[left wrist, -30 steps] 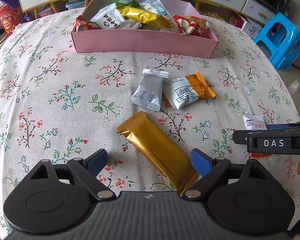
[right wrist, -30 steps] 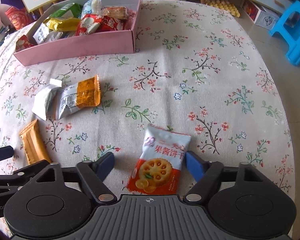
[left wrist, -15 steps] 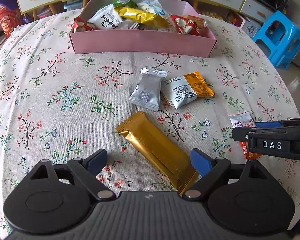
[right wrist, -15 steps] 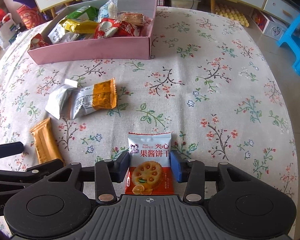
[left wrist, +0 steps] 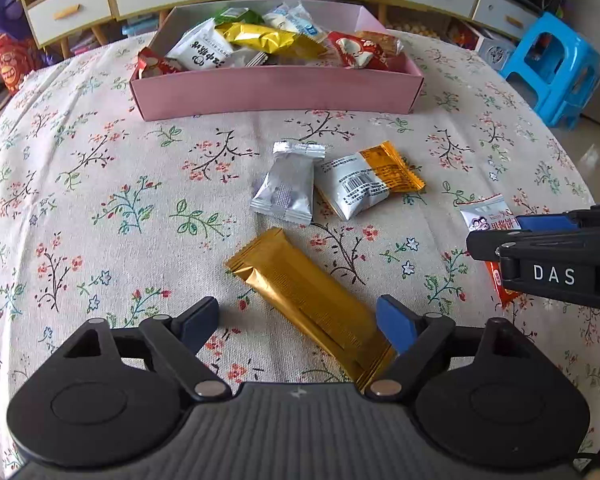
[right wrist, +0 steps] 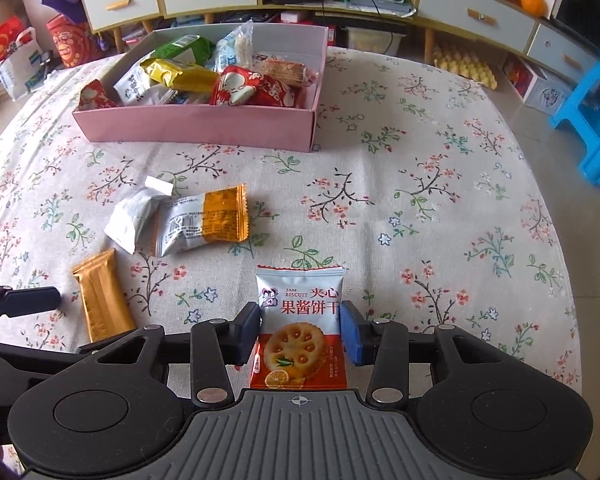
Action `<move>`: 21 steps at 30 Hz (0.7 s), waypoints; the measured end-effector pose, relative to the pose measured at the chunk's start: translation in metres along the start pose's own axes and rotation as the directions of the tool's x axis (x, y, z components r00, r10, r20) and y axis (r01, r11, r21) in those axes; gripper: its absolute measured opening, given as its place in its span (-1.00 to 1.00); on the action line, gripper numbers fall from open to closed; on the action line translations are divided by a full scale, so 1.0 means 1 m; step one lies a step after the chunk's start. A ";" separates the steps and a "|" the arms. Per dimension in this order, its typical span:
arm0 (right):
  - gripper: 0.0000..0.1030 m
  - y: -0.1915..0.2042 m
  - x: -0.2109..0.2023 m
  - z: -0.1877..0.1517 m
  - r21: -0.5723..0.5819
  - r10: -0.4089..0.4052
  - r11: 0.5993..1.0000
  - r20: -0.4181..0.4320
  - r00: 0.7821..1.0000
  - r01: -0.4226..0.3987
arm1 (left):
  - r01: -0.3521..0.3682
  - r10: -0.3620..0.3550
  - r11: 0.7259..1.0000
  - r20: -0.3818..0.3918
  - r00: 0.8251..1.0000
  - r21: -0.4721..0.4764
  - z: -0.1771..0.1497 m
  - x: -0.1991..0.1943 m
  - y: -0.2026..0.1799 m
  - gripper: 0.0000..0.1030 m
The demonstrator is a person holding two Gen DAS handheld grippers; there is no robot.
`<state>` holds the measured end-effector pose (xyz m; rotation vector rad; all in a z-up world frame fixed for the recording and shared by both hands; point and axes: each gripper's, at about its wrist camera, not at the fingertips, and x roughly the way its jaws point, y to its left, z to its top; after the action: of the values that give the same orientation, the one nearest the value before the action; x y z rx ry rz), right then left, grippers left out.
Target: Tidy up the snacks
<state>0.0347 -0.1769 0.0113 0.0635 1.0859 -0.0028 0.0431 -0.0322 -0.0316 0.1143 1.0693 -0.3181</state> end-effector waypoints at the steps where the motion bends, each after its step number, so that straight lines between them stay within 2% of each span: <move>1: -0.20 0.000 0.000 0.000 -0.001 0.001 1.000 0.001 1.000 -0.001 | 0.003 -0.003 1.000 0.005 1.000 0.002 0.000 0.000 0.000 0.54; 4: -0.20 0.000 -0.001 0.000 -0.001 0.013 1.000 0.004 1.000 -0.013 | 0.010 -0.010 1.000 0.023 1.000 0.007 0.000 -0.002 -0.001 0.29; 6: -0.20 0.001 -0.002 0.000 -0.005 0.017 1.000 0.008 1.000 -0.017 | 0.016 -0.017 1.000 0.032 0.999 0.015 0.001 -0.003 -0.002 0.02; 9: -0.20 0.002 -0.002 0.000 -0.009 0.024 1.000 0.009 1.000 -0.024 | 0.037 -0.038 0.999 0.041 0.998 0.018 0.001 -0.004 -0.003 -0.25; 14: -0.20 0.004 -0.002 -0.001 -0.014 0.029 0.999 0.009 1.000 -0.029 | 0.068 -0.069 0.998 0.041 0.997 0.017 0.001 -0.005 -0.004 -0.46; 20: -0.20 0.004 -0.003 0.000 -0.018 0.034 0.999 0.014 0.999 -0.034 | 0.079 -0.080 0.997 0.040 0.996 0.014 0.000 -0.006 -0.004 -0.52; 21: -0.20 0.004 -0.003 0.000 -0.018 0.035 0.999 0.014 0.999 -0.035 | 0.080 -0.081 0.997 0.043 0.996 0.016 0.000 -0.007 -0.004 -0.57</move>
<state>0.0329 -0.1726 0.0143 0.0662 1.0700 0.0382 0.0391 -0.0346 -0.0251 0.0765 1.0307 -0.3990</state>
